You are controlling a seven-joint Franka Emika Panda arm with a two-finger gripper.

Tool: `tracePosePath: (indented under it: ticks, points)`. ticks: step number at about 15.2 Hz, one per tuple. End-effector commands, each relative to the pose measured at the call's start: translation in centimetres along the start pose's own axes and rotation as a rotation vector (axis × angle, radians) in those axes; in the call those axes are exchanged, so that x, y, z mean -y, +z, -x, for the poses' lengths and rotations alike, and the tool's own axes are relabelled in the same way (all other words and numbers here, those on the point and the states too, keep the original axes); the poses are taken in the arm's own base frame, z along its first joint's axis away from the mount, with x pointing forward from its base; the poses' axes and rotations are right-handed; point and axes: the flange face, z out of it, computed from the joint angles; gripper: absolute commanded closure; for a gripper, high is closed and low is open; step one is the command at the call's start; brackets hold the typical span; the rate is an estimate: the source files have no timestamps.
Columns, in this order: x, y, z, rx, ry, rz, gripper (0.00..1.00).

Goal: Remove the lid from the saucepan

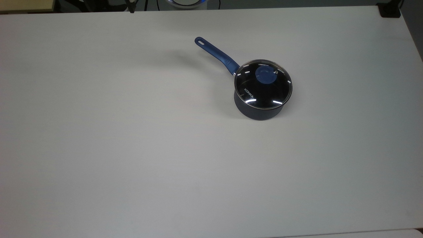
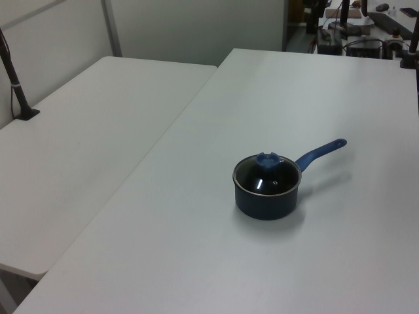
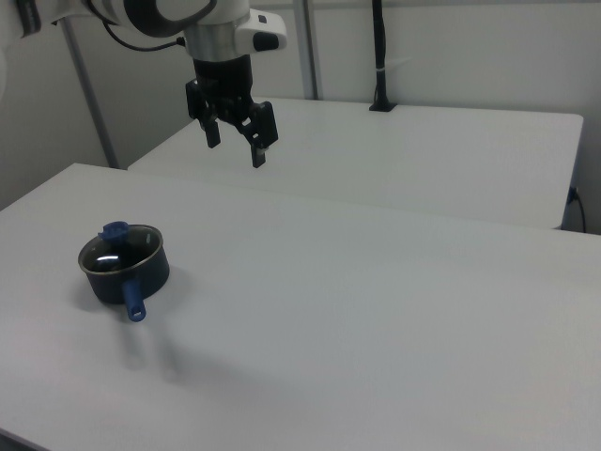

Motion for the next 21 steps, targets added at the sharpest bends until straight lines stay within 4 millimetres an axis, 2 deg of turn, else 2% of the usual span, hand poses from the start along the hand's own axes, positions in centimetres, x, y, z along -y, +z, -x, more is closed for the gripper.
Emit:
tracePosePath:
  ticks: [1, 3, 9, 15, 21]
  points:
    - [0.4, -0.8, 1.0, 0.013, 0.041, -0.033, 0.0]
    - [0.3, -1.5, 1.3, 0.002, 0.047, -0.034, 0.0]
    - [0.2, -1.4, 1.3, 0.003, 0.033, -0.021, 0.0]
    - [0.0, -2.4, 1.9, -0.01, 0.04, -0.023, 0.0]
    - [0.1, -2.2, 2.1, 0.009, 0.035, -0.023, 0.0]
